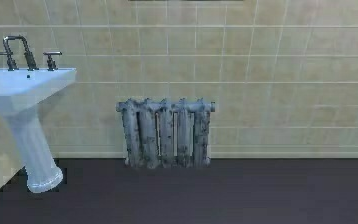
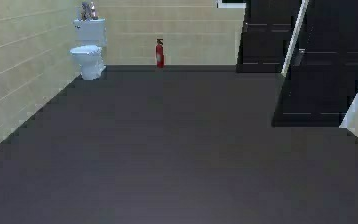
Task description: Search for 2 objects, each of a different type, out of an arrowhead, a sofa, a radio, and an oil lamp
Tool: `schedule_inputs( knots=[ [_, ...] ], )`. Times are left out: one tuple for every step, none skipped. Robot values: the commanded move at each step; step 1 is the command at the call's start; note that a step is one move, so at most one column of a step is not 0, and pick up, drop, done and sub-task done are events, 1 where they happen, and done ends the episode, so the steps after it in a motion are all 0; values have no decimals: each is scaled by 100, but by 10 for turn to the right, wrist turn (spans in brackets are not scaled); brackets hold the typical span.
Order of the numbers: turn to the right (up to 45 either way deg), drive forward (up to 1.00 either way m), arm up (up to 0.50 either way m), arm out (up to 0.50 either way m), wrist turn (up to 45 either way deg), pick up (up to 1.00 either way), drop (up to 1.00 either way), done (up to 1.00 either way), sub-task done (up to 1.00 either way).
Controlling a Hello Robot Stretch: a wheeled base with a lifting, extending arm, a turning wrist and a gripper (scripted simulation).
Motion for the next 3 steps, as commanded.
schedule_inputs(
  knots=[
    [450, 0, 0, 0, 0, 0, 0, 0, 0],
    [450, 0, 0, 0, 0, 0, 0, 0, 0],
    [150, 0, 0, 0, 0, 0, 0, 0, 0]
  ],
)
